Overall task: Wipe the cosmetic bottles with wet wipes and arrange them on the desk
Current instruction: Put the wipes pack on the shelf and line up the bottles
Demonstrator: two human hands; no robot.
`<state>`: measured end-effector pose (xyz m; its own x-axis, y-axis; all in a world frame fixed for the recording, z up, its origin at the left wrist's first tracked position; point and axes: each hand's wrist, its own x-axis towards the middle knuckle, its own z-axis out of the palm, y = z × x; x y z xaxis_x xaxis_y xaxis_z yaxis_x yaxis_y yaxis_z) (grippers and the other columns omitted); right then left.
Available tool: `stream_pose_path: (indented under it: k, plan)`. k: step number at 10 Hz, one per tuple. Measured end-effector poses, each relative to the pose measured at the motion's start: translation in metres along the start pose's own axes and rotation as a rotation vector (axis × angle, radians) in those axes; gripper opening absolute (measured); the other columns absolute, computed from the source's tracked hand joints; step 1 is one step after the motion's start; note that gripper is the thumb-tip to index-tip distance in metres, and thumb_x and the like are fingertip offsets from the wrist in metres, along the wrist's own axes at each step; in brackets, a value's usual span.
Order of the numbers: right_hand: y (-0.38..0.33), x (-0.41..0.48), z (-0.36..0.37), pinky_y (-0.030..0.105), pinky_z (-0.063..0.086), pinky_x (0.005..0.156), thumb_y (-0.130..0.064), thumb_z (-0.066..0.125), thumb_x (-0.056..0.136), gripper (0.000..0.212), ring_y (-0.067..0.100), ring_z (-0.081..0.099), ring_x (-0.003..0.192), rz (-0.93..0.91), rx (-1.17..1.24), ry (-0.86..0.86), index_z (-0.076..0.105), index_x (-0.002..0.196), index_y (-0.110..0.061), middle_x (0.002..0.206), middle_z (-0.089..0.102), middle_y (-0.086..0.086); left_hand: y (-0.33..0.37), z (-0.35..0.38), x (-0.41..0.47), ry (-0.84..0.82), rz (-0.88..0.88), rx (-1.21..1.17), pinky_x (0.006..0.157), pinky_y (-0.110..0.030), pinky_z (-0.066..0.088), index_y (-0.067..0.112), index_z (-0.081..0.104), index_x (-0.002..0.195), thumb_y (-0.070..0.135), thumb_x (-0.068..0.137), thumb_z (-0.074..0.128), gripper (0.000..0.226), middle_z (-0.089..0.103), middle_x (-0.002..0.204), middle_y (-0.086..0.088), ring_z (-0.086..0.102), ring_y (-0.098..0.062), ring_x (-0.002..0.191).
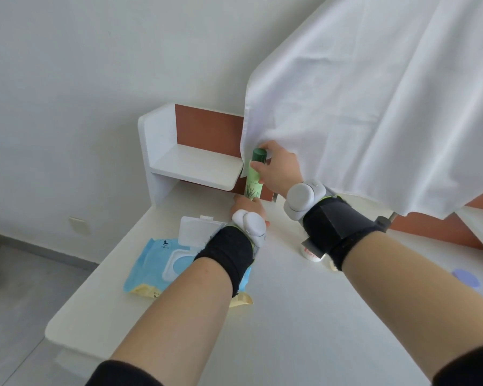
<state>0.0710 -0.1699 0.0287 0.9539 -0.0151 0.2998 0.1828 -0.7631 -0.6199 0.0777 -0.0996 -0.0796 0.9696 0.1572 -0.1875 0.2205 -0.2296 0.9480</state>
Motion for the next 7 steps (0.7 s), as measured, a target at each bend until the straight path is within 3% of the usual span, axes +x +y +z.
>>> stream_pose_path:
  k: [2, 4, 5, 6, 7]
  plan:
    - [0.001, 0.003, 0.008, 0.039, 0.054, 0.081, -0.022, 0.062, 0.09, 0.038, 0.034, 0.067, 0.085, -0.019, 0.054, 0.011, 0.052, 0.127, -0.017, 0.107, 0.065, 0.009, 0.001, 0.001, -0.002, -0.003, -0.004, -0.034, 0.075, -0.039, 0.06, 0.009, 0.038, 0.139, 0.023, 0.092, 0.05, 0.051, 0.065, 0.114, -0.016, 0.07, -0.028, 0.091]
    - [0.004, 0.007, 0.013, 0.028, 0.038, 0.067, -0.024, 0.059, 0.093, 0.035, 0.026, 0.055, 0.083, -0.079, -0.025, 0.044, 0.051, 0.126, -0.015, 0.096, 0.058, 0.005, 0.0, 0.003, -0.005, 0.01, -0.016, -0.059, 0.077, -0.039, 0.059, 0.011, 0.027, 0.142, 0.019, 0.091, 0.052, 0.057, 0.062, 0.118, -0.017, 0.068, -0.029, 0.095]
    - [0.004, 0.007, 0.011, 0.03, 0.036, 0.065, -0.026, 0.056, 0.095, 0.032, 0.029, 0.051, 0.08, -0.143, -0.134, 0.035, 0.05, 0.124, -0.014, 0.094, 0.059, 0.01, 0.003, 0.001, -0.01, -0.005, -0.012, -0.047, 0.077, -0.038, 0.059, 0.012, 0.025, 0.143, 0.02, 0.091, 0.052, 0.059, 0.062, 0.117, -0.016, 0.068, -0.027, 0.094]
    - [0.002, 0.006, 0.01, 0.032, 0.036, 0.064, -0.029, 0.055, 0.096, 0.033, 0.031, 0.051, 0.08, -0.173, -0.207, 0.031, 0.05, 0.124, -0.013, 0.095, 0.06, 0.013, 0.006, -0.001, -0.014, -0.023, -0.008, -0.048, 0.078, -0.038, 0.059, 0.009, 0.027, 0.142, 0.02, 0.091, 0.053, 0.059, 0.062, 0.115, -0.014, 0.067, -0.024, 0.088]
    - [0.001, 0.001, 0.006, 0.032, 0.036, 0.065, -0.032, 0.055, 0.097, 0.041, 0.035, 0.056, 0.086, -0.18, -0.26, 0.011, 0.045, 0.134, -0.017, 0.095, 0.059, 0.012, 0.013, -0.005, -0.022, -0.043, -0.065, -0.073, 0.068, -0.032, 0.06, 0.008, 0.04, 0.139, 0.025, 0.091, 0.054, 0.053, 0.063, 0.105, -0.007, 0.065, -0.01, 0.068]
